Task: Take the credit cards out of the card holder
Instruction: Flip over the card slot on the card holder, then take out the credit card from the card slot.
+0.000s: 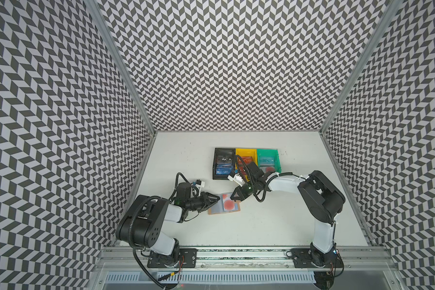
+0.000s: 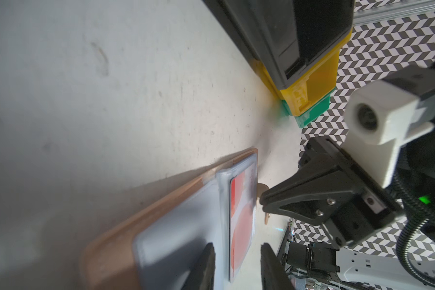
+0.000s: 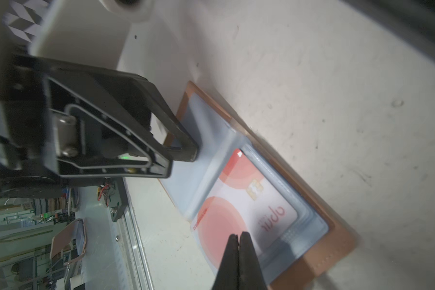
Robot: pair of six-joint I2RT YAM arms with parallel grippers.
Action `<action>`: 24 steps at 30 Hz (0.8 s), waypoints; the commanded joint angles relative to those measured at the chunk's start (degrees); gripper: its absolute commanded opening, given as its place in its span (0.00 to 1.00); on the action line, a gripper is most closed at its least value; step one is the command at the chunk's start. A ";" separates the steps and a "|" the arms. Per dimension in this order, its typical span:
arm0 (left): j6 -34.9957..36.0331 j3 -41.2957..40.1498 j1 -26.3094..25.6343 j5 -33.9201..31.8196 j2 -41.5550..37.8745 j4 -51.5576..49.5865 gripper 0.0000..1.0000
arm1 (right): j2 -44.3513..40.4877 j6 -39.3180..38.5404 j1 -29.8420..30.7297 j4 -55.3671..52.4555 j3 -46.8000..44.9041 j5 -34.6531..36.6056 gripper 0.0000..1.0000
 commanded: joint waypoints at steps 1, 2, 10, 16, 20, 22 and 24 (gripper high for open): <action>-0.12 -0.14 -0.37 0.19 1.07 2.47 0.33 | 0.97 -0.42 0.22 0.46 -0.67 1.93 0.00; -0.20 -0.16 -0.37 0.20 1.32 2.57 0.33 | 1.06 -0.50 0.24 0.42 -0.60 2.32 0.00; -0.25 0.10 -1.15 0.25 2.65 3.51 0.33 | 1.59 -1.15 0.22 -1.36 -0.69 5.67 0.00; 0.07 1.45 -1.77 0.52 3.74 3.54 0.33 | 3.52 -1.33 0.22 -3.08 0.73 8.08 0.00; 0.01 1.76 -2.22 0.64 4.87 4.17 0.33 | 4.43 -1.43 0.26 -3.86 1.01 9.92 0.00; 0.01 1.41 -2.37 0.78 5.24 4.59 0.33 | 3.28 -1.25 0.15 -3.48 0.63 10.06 0.00; 0.05 1.26 -2.33 0.90 5.53 4.82 0.33 | 2.42 -1.27 0.13 -3.70 0.71 10.40 0.00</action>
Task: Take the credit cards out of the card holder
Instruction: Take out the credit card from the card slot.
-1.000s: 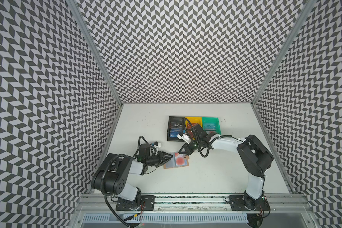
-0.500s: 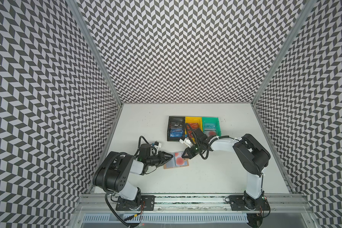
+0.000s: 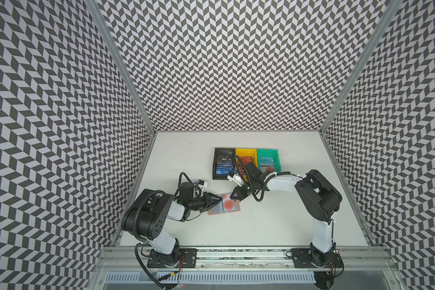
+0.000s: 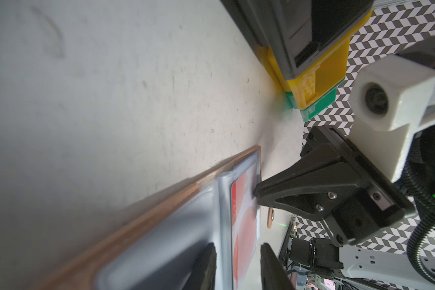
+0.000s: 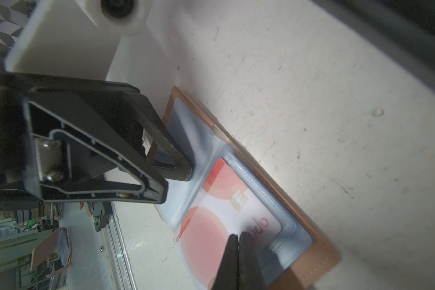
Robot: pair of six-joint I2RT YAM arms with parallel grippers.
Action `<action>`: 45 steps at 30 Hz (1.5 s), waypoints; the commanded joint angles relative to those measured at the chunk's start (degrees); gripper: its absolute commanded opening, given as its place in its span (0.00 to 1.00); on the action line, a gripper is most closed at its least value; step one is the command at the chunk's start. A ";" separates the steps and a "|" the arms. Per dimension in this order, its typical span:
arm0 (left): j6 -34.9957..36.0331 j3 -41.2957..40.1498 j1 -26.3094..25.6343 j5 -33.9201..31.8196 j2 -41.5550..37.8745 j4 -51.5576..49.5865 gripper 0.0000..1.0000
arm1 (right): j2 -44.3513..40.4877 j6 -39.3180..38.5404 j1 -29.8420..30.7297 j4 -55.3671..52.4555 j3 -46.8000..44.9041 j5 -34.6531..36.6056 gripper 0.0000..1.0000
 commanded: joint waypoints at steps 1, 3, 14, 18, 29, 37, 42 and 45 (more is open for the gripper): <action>0.09 -0.04 -0.46 0.57 0.88 1.71 0.33 | 0.67 -0.81 0.11 -3.38 -1.19 7.00 0.00; 0.09 -0.09 -0.45 0.64 0.94 1.82 0.33 | 0.25 -0.81 0.03 -3.82 -1.01 7.48 0.00; 0.23 -0.59 -0.46 0.35 0.91 2.04 0.33 | -1.27 -1.21 -0.15 -4.75 -2.20 7.94 0.00; 0.31 -0.81 -0.55 0.03 1.18 2.12 0.32 | -1.39 -1.17 0.02 -4.46 -2.92 7.10 0.00; 0.40 -0.78 -1.06 -0.30 2.30 2.43 0.32 | 0.65 -0.61 1.78 -3.10 -2.57 5.81 0.00; 0.61 -0.36 -1.08 -0.25 3.04 2.40 0.27 | 1.31 -0.77 1.78 -3.31 -2.26 5.86 0.00; 0.46 -0.16 -1.16 0.09 3.61 2.79 0.24 | 1.79 -0.84 1.78 -3.27 -2.11 5.70 0.00; 0.58 -0.05 -1.32 0.18 3.61 2.79 0.21 | 2.10 -0.96 1.78 -3.36 -1.81 5.54 0.00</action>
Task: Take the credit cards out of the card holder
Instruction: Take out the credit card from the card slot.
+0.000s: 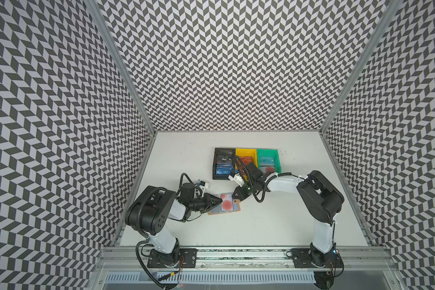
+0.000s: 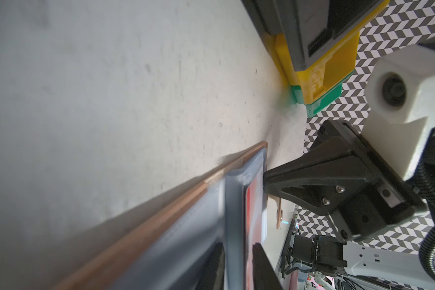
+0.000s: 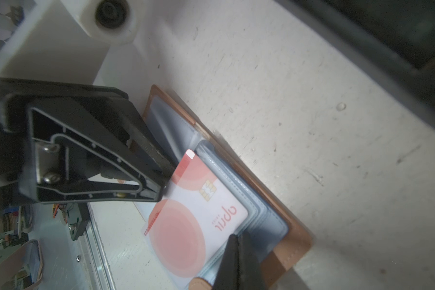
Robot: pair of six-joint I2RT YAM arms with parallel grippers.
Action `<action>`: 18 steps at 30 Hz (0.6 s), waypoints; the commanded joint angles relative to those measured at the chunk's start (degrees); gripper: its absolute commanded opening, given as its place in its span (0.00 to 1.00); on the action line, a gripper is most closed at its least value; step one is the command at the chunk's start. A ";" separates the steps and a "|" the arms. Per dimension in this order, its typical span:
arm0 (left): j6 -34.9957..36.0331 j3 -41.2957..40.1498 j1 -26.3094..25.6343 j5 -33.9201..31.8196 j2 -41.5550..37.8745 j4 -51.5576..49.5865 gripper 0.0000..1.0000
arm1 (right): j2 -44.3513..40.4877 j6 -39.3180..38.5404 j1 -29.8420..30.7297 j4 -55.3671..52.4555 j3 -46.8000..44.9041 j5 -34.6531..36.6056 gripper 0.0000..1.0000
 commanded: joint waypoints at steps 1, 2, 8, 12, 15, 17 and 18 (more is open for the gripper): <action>0.39 0.16 -0.62 -0.07 0.72 0.41 0.21 | 3.44 -0.39 1.02 -3.38 -0.68 1.49 0.00; 0.32 0.26 -0.70 -0.12 0.74 0.40 0.21 | 3.52 -0.48 1.02 -3.40 -0.74 1.50 0.00; 0.36 0.65 -1.06 0.11 1.56 0.71 0.20 | 3.79 -0.59 1.02 -3.46 -0.61 1.45 0.00; 0.12 0.39 -1.07 0.21 1.91 1.28 0.16 | 3.85 -0.62 1.01 -3.47 -0.62 1.50 0.00; -0.04 0.16 -1.13 0.09 1.49 1.37 0.12 | 3.79 -0.68 1.02 -3.65 -0.57 1.58 0.00; 0.01 0.09 -1.14 0.03 1.19 1.20 0.10 | 3.79 -0.78 1.02 -3.65 -0.64 1.64 0.00; 0.10 0.05 -1.12 -0.05 1.10 1.12 0.09 | 3.87 -0.73 1.02 -3.65 -0.60 1.68 0.00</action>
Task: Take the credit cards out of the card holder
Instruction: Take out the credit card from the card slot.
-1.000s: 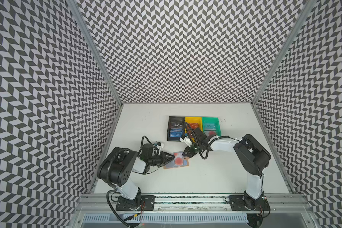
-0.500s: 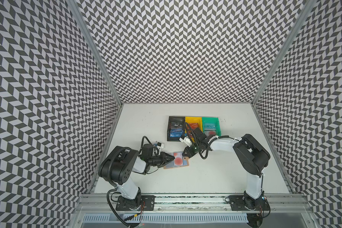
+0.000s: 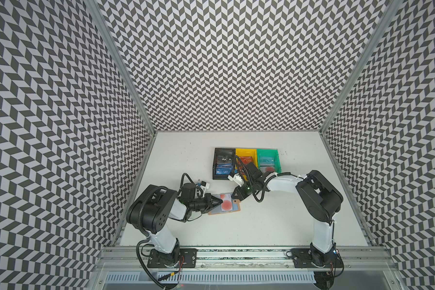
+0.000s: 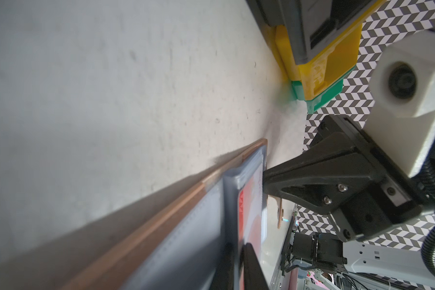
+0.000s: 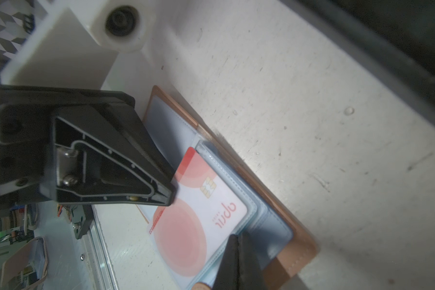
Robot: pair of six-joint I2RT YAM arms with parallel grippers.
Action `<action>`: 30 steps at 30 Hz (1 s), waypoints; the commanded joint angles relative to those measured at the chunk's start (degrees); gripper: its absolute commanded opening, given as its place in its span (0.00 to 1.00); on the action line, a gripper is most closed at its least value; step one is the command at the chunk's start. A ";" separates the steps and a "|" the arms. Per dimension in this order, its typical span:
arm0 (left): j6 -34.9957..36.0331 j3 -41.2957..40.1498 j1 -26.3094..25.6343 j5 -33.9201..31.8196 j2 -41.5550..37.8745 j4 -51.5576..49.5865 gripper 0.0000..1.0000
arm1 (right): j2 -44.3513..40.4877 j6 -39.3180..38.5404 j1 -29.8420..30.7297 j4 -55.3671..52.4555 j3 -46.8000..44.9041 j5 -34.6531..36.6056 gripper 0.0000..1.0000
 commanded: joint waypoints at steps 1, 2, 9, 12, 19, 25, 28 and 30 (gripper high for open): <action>0.12 -0.21 -0.32 -0.33 0.10 0.08 0.08 | 3.44 -0.70 1.04 -3.73 -1.13 2.09 0.00; 0.18 -0.26 -0.32 -0.39 0.07 -0.05 0.07 | 3.42 -0.58 1.05 -3.67 -1.20 2.17 0.00; 1.13 -0.59 -0.15 -0.41 0.32 -1.06 0.04 | 3.55 -0.52 1.11 -3.80 -1.23 2.26 0.00; 1.62 -0.98 0.37 -0.44 0.40 -1.40 0.00 | 3.68 -0.63 0.97 -3.89 -1.26 2.27 0.00; 1.98 -1.60 1.31 -0.51 0.41 -1.89 0.00 | 3.86 -0.58 0.95 -3.98 -1.19 2.27 0.00; 2.96 -1.82 2.01 -1.24 0.82 -3.41 0.00 | 3.81 -0.49 0.95 -4.02 -1.49 2.36 0.00; 3.41 -2.21 2.74 -1.28 0.78 -4.04 0.00 | 3.80 -0.60 0.95 -4.21 -1.46 2.41 0.00; 3.81 -2.40 3.26 -1.28 0.66 -4.48 0.00 | 3.85 -0.59 0.95 -4.19 -1.47 2.37 0.00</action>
